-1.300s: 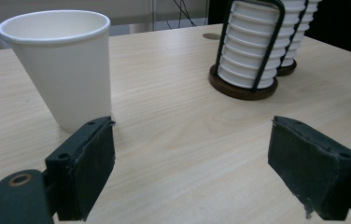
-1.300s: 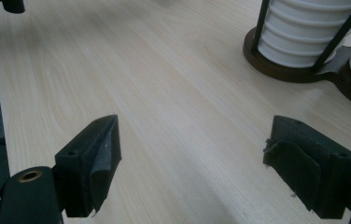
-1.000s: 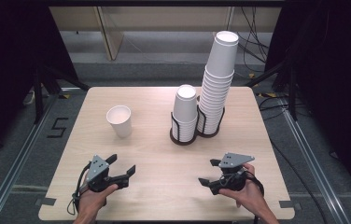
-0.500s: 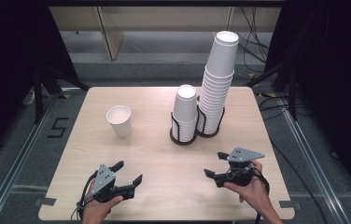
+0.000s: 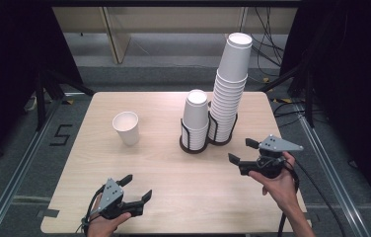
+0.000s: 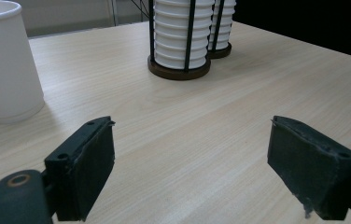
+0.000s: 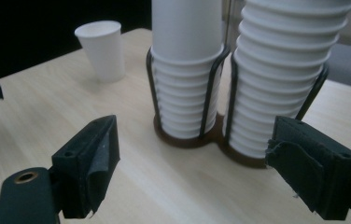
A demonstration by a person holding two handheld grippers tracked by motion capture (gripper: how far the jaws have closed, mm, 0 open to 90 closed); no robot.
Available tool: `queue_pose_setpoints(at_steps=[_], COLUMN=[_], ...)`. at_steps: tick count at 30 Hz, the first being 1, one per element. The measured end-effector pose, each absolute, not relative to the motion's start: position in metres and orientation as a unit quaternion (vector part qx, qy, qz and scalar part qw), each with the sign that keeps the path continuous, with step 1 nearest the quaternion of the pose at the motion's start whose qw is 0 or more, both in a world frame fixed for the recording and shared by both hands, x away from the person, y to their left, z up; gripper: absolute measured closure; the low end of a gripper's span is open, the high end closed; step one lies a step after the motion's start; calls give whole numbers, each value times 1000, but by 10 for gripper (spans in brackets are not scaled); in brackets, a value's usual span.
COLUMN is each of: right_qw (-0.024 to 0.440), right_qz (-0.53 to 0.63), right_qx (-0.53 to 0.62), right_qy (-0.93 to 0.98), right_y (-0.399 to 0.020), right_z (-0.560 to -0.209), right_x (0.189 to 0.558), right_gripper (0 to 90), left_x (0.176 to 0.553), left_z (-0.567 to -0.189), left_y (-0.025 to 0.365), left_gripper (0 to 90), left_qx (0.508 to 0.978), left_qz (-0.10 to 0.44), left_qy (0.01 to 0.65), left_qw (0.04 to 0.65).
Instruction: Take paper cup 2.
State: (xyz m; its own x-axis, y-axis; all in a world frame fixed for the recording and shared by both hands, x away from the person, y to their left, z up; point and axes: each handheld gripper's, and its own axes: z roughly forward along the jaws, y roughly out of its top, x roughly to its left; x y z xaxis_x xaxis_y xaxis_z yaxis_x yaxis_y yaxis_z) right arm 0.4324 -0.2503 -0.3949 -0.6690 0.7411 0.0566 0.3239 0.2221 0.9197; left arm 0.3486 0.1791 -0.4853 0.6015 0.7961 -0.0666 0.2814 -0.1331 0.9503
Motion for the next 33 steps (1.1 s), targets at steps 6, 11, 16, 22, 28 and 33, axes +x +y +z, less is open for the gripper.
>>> queue_pose_setpoints(at_steps=[6,11,16,22,28,33], right_qw=[222,228,234,233,224,236], right_qz=[526,531,525,528,533,539], right_qx=[366,367,370,374,378,372], right_qy=[735,729,730,726,723,718], right_y=[-254,-255,-253,-251,-250,-250], right_z=[-374,-365,-361,-358,-355,-349], right_x=[444,452,459,465,467,469], right_gripper=[173,172,162,160,159,159], left_x=[345,345,346,347,346,346], left_z=[-486,-487,-489,-490,-489,-490], left_y=[179,177,175,174,173,173], left_gripper=[144,144,144,144,144,144], left_qx=[719,722,720,722,727,729], left_qz=[239,240,239,240,240,240], left_qy=[375,370,368,366,366,364], left_qw=[534,534,538,536,528,527])
